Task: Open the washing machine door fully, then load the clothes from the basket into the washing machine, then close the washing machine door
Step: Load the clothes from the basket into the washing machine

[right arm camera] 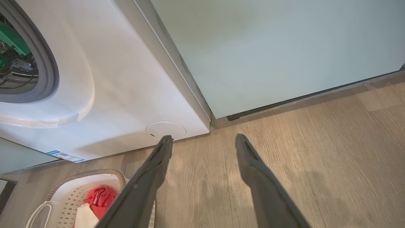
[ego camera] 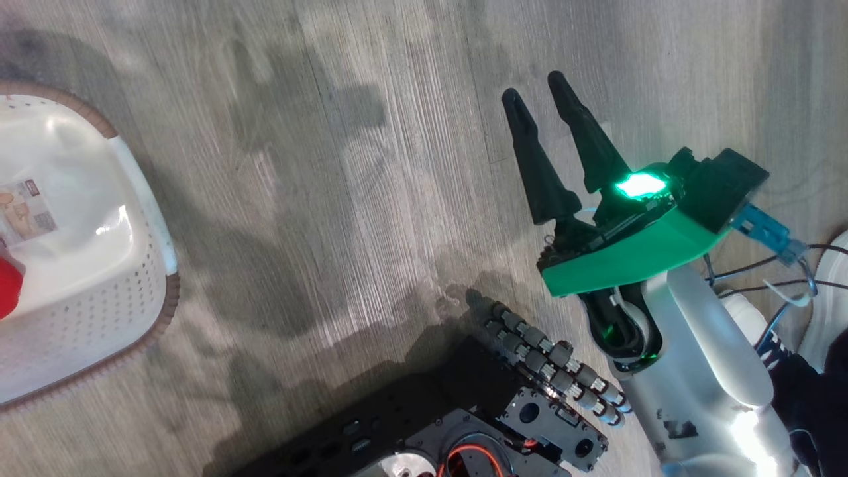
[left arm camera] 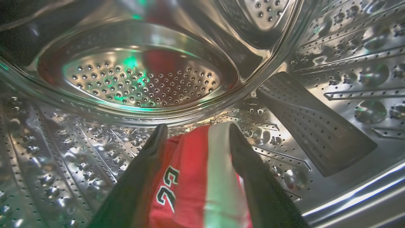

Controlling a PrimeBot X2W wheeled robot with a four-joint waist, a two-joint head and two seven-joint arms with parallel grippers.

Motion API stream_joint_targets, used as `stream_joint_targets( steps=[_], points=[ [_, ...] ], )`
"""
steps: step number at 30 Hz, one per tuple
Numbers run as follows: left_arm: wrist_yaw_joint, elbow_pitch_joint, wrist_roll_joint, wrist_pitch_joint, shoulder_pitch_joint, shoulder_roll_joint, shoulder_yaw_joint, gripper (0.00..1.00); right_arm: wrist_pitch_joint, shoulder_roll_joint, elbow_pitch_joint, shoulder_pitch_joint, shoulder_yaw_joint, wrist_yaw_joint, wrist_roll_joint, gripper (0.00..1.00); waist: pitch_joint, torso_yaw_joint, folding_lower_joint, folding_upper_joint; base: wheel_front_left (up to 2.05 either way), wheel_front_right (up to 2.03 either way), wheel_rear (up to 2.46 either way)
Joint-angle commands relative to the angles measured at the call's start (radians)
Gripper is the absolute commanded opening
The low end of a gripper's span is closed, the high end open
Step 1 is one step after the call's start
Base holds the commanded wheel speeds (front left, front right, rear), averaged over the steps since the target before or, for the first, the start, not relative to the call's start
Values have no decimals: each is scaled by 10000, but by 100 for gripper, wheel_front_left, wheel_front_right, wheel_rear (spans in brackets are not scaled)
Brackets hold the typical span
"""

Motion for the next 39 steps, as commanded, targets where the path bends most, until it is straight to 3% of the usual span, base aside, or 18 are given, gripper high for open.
stream_joint_targets(
  steps=[1,7,21,30,39],
  points=[
    [-1,-238,-39,-74,-375,233,-21,100,-90,-8,-210,286,138,0,42,100,-37,-6,0,0,0,0,0],
    [-10,-241,-566,-521,120,114,-528,100,-90,-8,-111,5,110,0,-149,100,-451,168,0,0,0,0,0],
    [-12,-625,-2687,-1148,3633,-665,-534,100,-90,-8,551,301,-928,0,-1580,100,-3135,1748,0,0,0,0,0],
    [131,-2759,-2514,-1161,7162,-1083,346,100,-90,-8,1010,844,-1504,0,-2456,100,-5173,2659,0,0,0,0,0],
    [800,-5458,-1678,-1162,11487,-1798,1321,100,-90,-8,1282,1567,-1927,0,-2980,100,-6588,3387,0,0,0,0,0]
  ],
)
